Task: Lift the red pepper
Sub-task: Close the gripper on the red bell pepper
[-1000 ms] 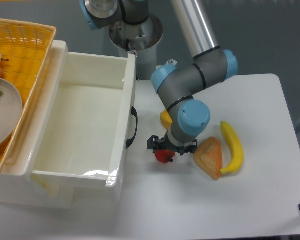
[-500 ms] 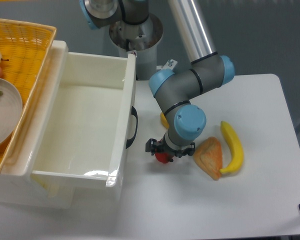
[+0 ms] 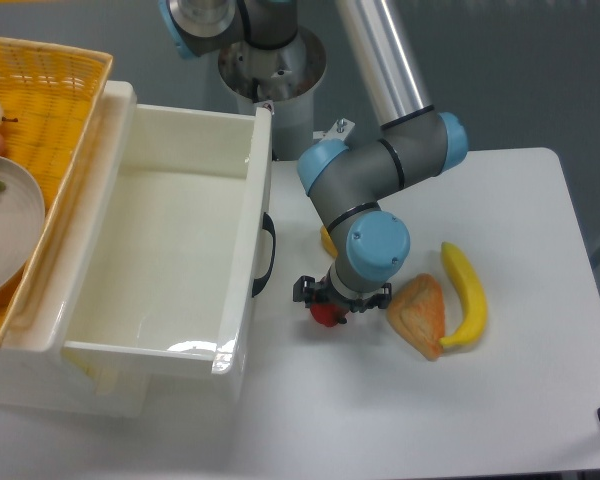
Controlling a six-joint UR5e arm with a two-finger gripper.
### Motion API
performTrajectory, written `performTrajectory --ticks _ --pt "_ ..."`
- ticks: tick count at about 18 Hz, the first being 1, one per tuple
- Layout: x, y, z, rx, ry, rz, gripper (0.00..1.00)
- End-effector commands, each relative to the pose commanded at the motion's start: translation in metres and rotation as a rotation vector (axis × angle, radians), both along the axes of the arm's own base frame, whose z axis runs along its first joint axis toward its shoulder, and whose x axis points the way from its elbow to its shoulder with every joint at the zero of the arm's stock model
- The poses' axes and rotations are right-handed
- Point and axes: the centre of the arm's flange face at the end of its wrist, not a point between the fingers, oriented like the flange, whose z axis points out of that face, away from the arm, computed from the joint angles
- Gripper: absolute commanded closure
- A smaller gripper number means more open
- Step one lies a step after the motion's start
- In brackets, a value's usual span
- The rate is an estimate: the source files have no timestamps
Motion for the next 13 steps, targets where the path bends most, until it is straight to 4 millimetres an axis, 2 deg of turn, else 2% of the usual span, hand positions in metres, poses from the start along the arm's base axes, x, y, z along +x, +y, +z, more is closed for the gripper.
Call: performTrajectory --ticks 13 --pt "-0.0001 0.0005 -0.0055 -0.009 -0.001 -0.003 0.00"
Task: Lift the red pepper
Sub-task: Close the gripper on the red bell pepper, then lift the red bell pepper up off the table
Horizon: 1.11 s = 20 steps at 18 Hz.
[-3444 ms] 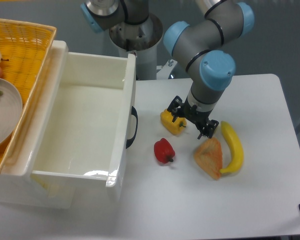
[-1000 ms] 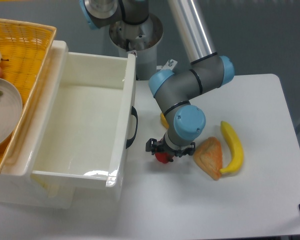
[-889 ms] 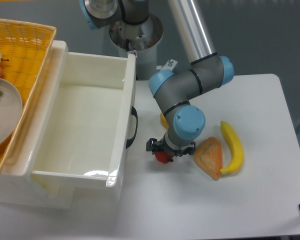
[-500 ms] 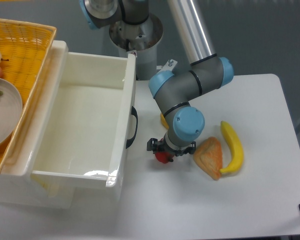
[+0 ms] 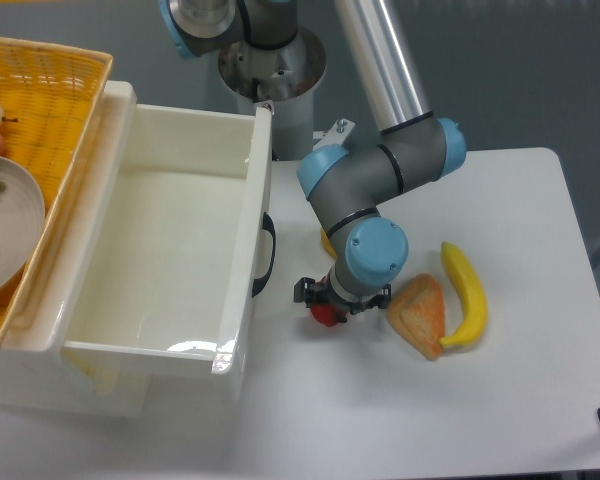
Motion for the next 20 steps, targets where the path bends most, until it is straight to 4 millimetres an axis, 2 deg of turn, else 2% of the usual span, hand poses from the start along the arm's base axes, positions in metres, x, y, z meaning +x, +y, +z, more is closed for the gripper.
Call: performTrajectory --ticks 2,8,11,13,20 --pt "-0.001 0.000 -0.002 -0.002 -0.003 -0.001 0.01" --pt "-0.003 0.002 -0.003 -0.002 0.000 -0.007 0.16" --pt "-0.005 0.001 -0.002 -0.001 0.003 -0.007 0.28" --pt "-0.007 0.001 0.000 0.002 0.007 -0.007 0.33" --pt "-0.018 0.001 0.011 -0.012 0.048 -0.051 0.37"
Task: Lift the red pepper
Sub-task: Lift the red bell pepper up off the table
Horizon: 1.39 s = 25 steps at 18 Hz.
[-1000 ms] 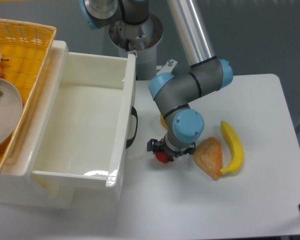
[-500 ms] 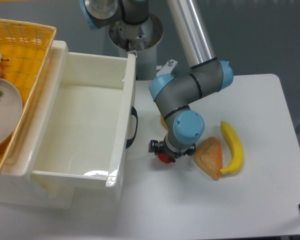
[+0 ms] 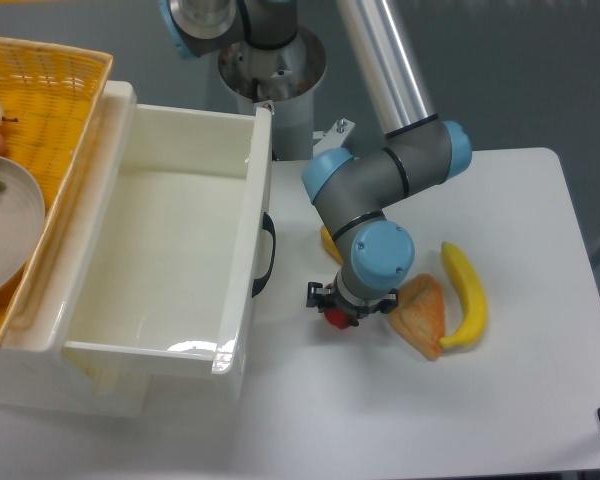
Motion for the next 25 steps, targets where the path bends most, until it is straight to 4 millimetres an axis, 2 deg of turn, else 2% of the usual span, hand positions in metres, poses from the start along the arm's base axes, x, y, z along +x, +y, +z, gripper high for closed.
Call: performTrajectory --ticks 3,8,11,15,20,25 --pt "-0.005 0.003 0.011 0.015 0.012 -0.029 0.37" --pt "-0.013 0.004 0.027 0.054 0.024 -0.193 0.37" --pt "-0.021 -0.002 0.050 0.081 0.051 -0.254 0.37" --pt "-0.020 -0.006 0.090 0.123 0.099 -0.368 0.37" --pt "-0.007 -0.013 0.139 0.163 0.157 -0.560 0.38" --pt "0.017 -0.022 0.180 0.170 0.165 -0.663 0.39"
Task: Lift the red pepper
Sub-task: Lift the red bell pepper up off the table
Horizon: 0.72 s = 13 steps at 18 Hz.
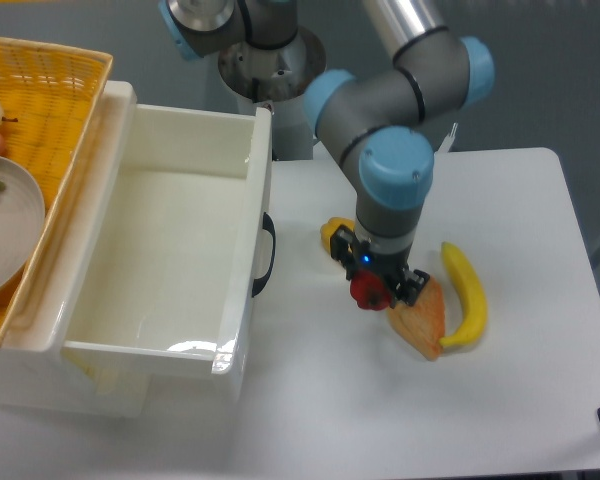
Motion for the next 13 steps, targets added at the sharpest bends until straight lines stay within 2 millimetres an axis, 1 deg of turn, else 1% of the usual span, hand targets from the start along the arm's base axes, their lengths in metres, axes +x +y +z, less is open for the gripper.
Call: performTrajectory --ticks 1,2,6,10,13 --pt "0.007 0.000 0.008 0.002 0.006 -0.008 0.39" --pt "0.015 0.005 0.010 0.001 0.007 -0.023 0.39" --pt "0.036 0.010 0.027 0.007 0.020 -0.082 0.39" --pt "0.043 0.003 0.037 -0.006 0.014 -0.151 0.39" --pt "0.045 0.003 0.035 -0.011 0.007 -0.154 0.39"
